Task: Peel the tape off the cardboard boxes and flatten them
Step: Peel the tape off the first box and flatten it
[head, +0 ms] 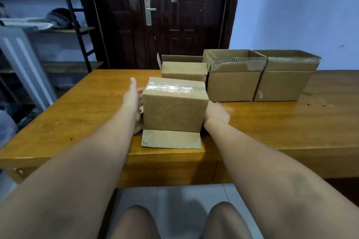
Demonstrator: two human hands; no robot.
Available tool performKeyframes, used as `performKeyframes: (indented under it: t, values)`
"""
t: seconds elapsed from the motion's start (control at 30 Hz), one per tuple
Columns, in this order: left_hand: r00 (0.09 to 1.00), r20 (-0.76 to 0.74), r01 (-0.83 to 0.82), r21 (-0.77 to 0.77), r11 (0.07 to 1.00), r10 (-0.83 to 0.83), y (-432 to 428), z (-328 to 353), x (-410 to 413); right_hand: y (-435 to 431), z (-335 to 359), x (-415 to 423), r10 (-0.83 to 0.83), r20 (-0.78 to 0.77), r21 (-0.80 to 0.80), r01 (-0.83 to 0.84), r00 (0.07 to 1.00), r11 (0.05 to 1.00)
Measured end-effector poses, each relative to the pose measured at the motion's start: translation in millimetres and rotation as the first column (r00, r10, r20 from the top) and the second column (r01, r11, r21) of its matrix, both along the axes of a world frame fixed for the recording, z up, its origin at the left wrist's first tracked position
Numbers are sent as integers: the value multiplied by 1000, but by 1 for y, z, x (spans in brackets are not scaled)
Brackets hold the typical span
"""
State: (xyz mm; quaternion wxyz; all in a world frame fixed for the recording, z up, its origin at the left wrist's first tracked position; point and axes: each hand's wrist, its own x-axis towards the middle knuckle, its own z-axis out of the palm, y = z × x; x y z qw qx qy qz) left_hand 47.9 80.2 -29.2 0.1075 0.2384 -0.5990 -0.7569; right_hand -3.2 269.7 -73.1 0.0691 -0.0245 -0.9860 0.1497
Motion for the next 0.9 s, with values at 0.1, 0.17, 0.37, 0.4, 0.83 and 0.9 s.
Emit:
performKeyframes:
  t: [0.1,0.17,0.37,0.4,0.83,0.9]
  values:
    - [976,-149,161,-20,987,-162,3,15,5,-1,-1,-2,6,-31,47,-5,999,999]
    - [944,-144,284,-98,954,-296,4,21,7,-1,1,-1,15,-27,68,-13,1000,998]
    - [947,-67,310,-51,949,-313,-6,10,6,2,-2,0,95,-112,232,-67,989,970]
    - [949,-65,305,-47,951,-308,-5,10,5,3,-1,-1,74,-128,84,-63,989,994]
    - [952,285,260,-551,793,-114,1,33,1,-2,72,10,314,83,-821,-114,946,560]
    - [950,302,259,-625,736,-78,4,34,-1,-8,83,12,264,109,-692,-118,958,712]
